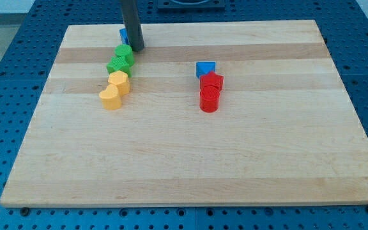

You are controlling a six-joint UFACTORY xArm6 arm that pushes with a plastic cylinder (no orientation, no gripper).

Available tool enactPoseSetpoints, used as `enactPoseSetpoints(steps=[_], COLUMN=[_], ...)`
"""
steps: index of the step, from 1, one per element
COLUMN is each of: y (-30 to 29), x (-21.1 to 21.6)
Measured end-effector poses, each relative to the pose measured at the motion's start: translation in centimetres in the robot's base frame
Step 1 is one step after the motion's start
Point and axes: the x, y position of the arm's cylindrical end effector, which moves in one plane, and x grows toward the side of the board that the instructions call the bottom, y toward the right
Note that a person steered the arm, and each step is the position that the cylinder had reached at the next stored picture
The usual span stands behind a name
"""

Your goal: Push the blue cube to the top left side of the green circle

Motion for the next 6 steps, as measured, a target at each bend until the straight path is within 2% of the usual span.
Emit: enactPoseSetpoints(steps=[2, 4, 6], y=[0.0, 2.7, 0.3], x=[-2.8, -5.5, -6.1])
